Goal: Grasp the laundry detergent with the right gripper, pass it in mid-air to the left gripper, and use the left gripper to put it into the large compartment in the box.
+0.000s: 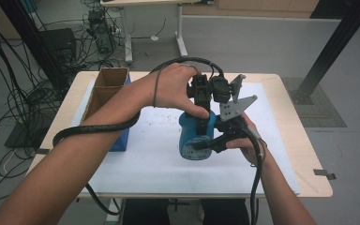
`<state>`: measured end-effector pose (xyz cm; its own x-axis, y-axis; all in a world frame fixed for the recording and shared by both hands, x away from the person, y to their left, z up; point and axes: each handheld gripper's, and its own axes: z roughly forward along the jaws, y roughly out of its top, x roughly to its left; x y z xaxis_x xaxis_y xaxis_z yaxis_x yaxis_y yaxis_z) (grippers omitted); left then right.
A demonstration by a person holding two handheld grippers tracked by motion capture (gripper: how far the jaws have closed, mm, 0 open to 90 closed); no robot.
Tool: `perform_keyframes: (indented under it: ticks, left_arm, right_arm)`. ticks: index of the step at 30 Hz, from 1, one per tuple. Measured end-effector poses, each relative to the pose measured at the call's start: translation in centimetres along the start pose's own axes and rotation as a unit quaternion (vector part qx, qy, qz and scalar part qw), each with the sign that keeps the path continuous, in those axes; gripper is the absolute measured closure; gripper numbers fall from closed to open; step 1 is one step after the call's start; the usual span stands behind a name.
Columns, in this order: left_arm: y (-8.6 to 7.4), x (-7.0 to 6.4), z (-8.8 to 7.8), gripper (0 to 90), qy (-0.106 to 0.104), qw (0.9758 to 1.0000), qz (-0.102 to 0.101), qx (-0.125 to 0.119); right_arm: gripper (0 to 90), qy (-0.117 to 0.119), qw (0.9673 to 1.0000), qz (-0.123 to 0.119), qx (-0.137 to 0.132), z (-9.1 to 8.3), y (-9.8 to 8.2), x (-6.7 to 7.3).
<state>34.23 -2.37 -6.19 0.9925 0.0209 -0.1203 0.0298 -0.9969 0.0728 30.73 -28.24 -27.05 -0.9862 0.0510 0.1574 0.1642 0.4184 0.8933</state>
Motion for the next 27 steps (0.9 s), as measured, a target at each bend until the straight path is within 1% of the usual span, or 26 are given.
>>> perform_keyframes:
  ticks: [12,16,27]
  left_arm:
    - [0.04,-0.1,-0.05,37.7,0.002,1.0,0.001,-0.002]
    - [0.16,-0.05,0.03,37.7,0.001,1.0,0.001,0.001]
    - [-0.06,-0.05,-0.03,37.8,0.001,1.0,-0.002,-0.003]
  right_arm:
    - [43.1,0.0,1.0,0.0,-0.001,-0.15,-0.04,-0.01]
    - [43.1,0.0,1.0,0.001,-0.001,-0.12,-0.09,-0.01]
    - [43.1,0.001,1.0,0.001,-0.004,-0.07,-0.15,-0.06]
